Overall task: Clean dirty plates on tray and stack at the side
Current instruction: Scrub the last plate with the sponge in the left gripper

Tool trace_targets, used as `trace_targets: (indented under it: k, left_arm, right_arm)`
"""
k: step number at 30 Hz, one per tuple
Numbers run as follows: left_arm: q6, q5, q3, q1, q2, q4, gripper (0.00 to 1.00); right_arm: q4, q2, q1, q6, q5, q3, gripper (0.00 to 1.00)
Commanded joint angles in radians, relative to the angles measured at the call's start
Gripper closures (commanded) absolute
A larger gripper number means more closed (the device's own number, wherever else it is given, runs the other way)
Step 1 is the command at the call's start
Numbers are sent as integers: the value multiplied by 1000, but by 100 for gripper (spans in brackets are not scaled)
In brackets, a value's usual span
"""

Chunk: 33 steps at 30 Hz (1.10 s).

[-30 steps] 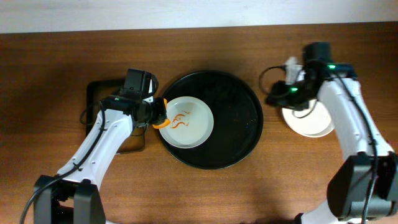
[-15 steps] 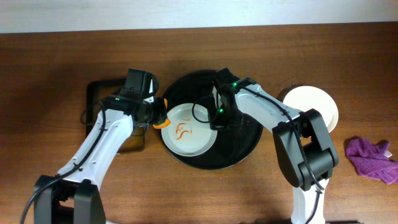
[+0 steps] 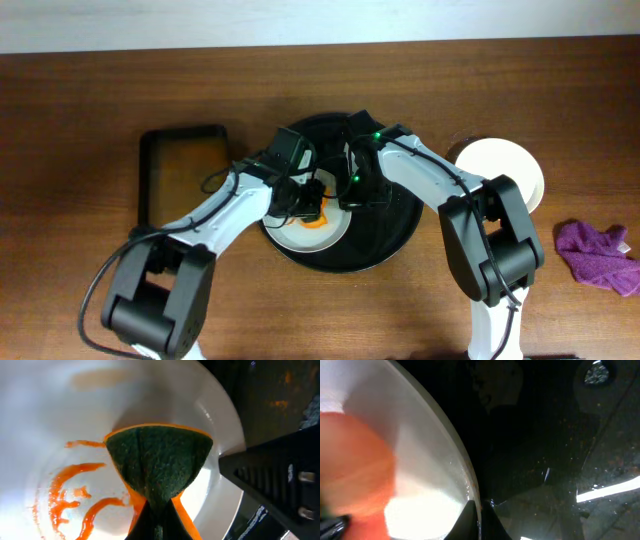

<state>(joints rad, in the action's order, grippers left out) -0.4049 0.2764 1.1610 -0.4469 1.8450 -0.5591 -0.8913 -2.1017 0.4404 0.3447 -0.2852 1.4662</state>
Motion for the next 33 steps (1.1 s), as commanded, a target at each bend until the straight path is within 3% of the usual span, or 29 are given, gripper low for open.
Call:
trace_targets:
  k: [1, 6, 9, 13, 18, 25, 29, 33]
  left_arm:
    - [1, 18, -1, -3, 54, 13, 100]
    - [1, -254, -1, -2, 68, -2, 100]
    - [1, -330, -1, -2, 68, -22, 100]
    - [-3, -344, -1, 32, 68, -76, 100]
    - [-14, -232, -1, 69, 68, -179, 100]
    - [-22, -454, 0, 123, 68, -5, 100]
    - [-28, -468, 6, 123, 51, 35, 100]
    - [-29, -476, 7, 123, -100, 28, 100]
  right_arm:
    - [-13, -24, 3, 9, 62, -6, 96]
    - [-23, -24, 3, 9, 63, -6, 96]
    - [-26, -24, 3, 9, 66, -6, 96]
    - [-35, -24, 3, 9, 81, -6, 96]
    - [-36, -24, 3, 9, 87, -6, 96]
    - [-40, -24, 3, 9, 87, -6, 96]
    - [-40, -24, 3, 9, 88, -6, 96]
    - [-40, -24, 3, 9, 88, -6, 96]
